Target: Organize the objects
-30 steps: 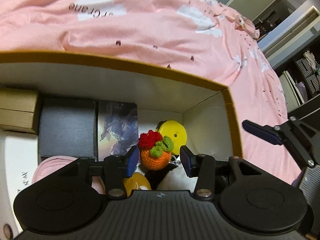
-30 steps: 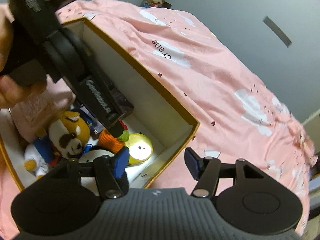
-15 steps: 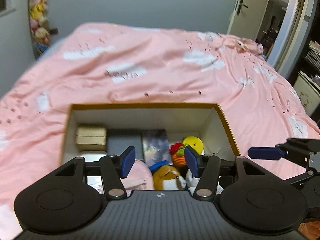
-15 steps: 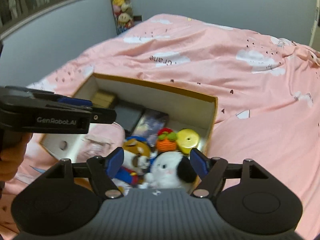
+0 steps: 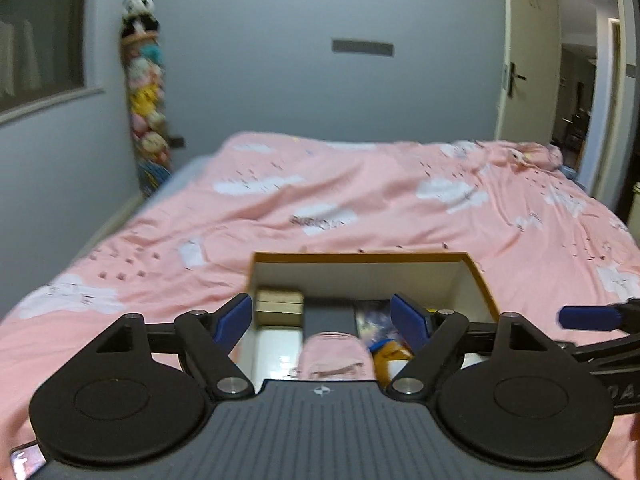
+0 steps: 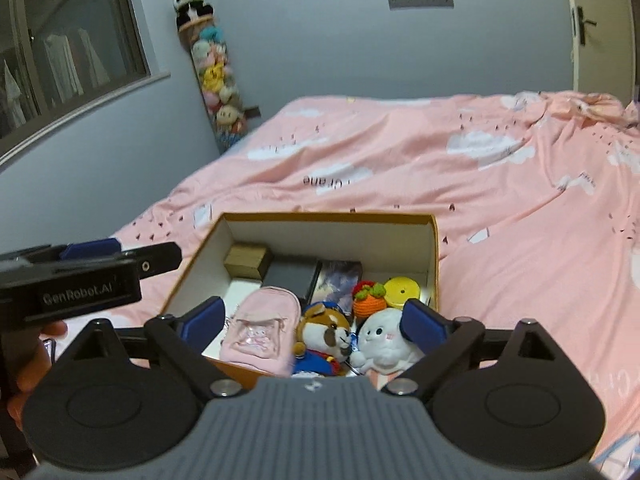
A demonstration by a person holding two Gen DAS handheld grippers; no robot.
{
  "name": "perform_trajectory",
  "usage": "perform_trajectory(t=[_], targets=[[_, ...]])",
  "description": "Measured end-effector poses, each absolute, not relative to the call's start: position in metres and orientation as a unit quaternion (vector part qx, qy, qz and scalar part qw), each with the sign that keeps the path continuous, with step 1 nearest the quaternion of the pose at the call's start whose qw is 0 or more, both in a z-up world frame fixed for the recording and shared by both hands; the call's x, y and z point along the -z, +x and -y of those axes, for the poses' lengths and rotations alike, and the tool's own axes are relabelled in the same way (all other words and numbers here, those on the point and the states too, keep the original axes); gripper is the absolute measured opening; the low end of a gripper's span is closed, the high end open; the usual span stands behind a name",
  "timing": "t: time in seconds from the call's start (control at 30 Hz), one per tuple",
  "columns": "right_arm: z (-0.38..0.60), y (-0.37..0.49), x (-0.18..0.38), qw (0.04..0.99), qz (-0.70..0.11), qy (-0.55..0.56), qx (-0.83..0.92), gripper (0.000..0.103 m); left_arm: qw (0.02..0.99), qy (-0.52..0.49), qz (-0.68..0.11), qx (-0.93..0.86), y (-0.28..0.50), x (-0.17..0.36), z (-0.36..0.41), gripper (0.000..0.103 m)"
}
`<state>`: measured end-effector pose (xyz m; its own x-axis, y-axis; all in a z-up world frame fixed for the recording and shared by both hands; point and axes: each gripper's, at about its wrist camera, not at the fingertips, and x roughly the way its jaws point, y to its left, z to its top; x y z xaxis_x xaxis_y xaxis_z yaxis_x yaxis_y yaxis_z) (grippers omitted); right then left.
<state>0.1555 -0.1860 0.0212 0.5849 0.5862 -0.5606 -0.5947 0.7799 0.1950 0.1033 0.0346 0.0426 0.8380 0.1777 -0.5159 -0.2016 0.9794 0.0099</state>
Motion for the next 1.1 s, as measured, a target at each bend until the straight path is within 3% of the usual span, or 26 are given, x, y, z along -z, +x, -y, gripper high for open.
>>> perform_trajectory(t=[0.1,0.3,1.1], targets=[[0.188,0.139,-0.022,0.899,-0.295,-0.006,-0.324,0.102,0.962,-0.016,-0.247,-0.114,0.085,-0.042,-0.033,0.093],[0.191,0.121,-0.014,0.909,-0.288,-0.004,-0.302,0.102,0.970,0.008,-0.218,-0.112,0.061,-0.037,-0.023,0.095],[0.195,0.108,0.027,0.928,-0.277,-0.024,-0.250,0.102,0.952,-0.015,-0.287,-0.106,0.063,0.020,-0.024,0.095]])
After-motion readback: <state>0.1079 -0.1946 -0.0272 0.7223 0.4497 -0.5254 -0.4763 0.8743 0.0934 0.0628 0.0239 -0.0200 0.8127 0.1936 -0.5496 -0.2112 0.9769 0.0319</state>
